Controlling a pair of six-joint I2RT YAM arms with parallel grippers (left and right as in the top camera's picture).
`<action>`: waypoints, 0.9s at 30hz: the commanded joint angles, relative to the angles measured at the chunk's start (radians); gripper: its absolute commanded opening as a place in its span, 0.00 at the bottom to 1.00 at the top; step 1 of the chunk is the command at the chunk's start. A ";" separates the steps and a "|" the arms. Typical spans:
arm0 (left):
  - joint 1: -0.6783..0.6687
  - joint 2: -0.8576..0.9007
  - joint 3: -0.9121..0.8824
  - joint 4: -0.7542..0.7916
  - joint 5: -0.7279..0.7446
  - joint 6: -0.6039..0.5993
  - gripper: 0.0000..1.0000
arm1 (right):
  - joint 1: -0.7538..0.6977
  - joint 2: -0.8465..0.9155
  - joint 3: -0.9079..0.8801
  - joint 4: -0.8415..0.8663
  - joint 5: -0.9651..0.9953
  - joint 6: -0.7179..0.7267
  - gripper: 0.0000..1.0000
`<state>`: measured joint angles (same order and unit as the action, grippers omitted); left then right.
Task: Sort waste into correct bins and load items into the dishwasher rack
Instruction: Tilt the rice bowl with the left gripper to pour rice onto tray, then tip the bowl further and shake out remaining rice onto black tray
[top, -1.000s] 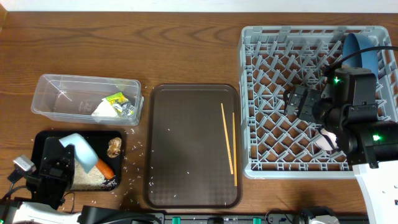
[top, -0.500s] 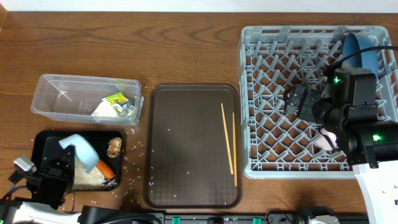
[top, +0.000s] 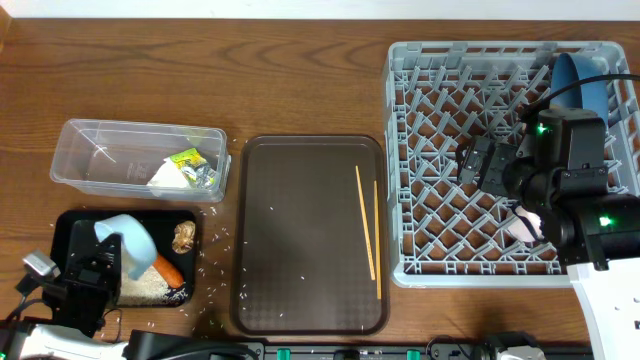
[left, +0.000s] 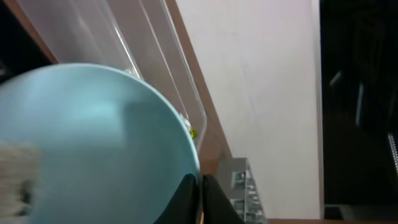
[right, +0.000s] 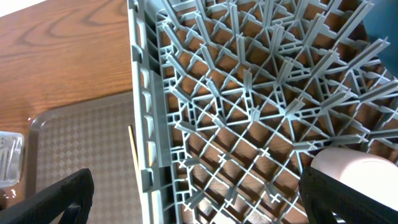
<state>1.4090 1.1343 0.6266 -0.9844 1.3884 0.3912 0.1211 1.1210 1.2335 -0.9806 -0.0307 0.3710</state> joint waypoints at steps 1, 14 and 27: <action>-0.001 0.003 -0.001 0.026 -0.004 0.065 0.06 | -0.004 -0.010 0.004 -0.001 -0.004 -0.005 0.99; -0.001 0.008 -0.001 -0.011 -0.027 0.034 0.06 | -0.004 -0.010 0.004 0.000 -0.004 -0.005 0.99; -0.076 -0.147 0.182 -0.203 -0.243 -0.010 0.17 | -0.004 -0.010 0.004 0.024 -0.004 -0.002 0.99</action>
<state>1.3834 1.0409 0.7090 -1.1740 1.2053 0.3988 0.1211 1.1210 1.2335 -0.9646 -0.0307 0.3714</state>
